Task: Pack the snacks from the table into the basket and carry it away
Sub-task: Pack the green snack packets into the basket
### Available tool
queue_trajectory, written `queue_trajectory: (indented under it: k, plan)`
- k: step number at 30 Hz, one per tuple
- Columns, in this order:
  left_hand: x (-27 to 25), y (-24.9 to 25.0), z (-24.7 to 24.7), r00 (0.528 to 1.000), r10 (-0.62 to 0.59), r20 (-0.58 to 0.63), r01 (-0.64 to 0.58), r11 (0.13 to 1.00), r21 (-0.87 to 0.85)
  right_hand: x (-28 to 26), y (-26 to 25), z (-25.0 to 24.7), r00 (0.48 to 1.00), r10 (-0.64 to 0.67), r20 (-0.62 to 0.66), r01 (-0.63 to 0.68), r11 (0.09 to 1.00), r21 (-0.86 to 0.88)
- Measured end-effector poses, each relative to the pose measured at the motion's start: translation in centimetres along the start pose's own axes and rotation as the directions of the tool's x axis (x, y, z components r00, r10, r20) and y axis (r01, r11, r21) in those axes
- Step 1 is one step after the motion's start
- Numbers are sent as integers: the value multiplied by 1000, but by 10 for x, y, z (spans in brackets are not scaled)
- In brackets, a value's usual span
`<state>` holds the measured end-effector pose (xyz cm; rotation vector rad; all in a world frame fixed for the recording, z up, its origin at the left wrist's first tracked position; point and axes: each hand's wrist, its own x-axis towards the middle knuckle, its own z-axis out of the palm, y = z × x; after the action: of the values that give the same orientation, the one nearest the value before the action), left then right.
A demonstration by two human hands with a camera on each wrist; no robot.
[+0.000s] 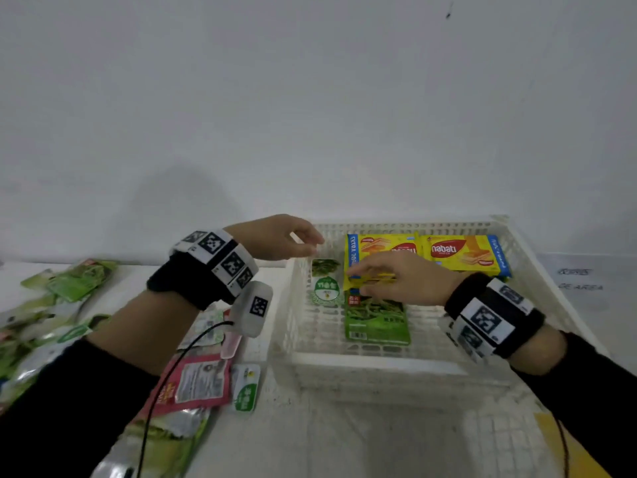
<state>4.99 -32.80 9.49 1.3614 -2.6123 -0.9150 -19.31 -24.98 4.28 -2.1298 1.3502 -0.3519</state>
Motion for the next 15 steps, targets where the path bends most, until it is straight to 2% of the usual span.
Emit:
queue_trajectory:
  k: [3,7,12,15]
  plan:
    - [-50,-26,-4,1000,-5,5,5,1000,12,-4,-47,11,988,-101,-117,100,995,-16]
    - [-109,-84,11,994,-88,61,85,995,47,-9,-116,44,974,-154,-167,163,986,46]
    - [-180,-152,43,996,-86,25,85,996,26,1,-173,108,979,-133,-153,157,975,155]
    - [-213,-188,72,997,-53,49,51,998,43,22,-180,166,997,-35,-74,44,992,120]
